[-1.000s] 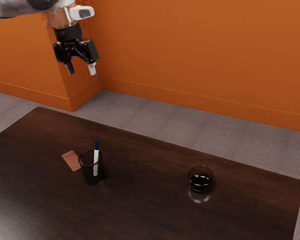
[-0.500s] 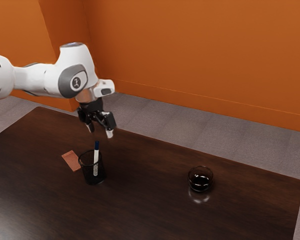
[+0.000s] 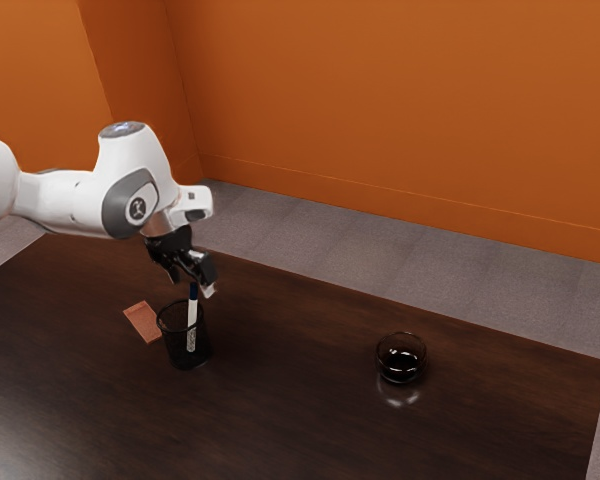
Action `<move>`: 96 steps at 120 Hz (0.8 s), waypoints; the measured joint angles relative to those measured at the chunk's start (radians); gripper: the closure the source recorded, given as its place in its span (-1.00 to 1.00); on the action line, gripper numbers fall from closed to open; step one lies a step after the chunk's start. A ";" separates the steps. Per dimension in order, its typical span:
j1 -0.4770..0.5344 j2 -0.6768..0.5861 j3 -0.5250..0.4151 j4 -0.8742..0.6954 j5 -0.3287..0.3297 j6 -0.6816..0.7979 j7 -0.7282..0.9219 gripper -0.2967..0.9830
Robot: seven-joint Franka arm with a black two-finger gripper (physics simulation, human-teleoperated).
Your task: Take the marker out of the pen holder and place it to the left of the pen holder.
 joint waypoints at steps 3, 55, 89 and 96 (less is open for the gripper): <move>0.005 0.003 0.000 -0.001 0.000 0.003 0.004 -0.40; 0.028 0.048 0.003 0.025 -0.008 0.025 0.049 0.28; 0.020 0.015 0.002 0.022 -0.017 -0.047 0.058 0.48; 0.020 0.011 0.004 0.020 -0.028 -0.060 0.059 0.49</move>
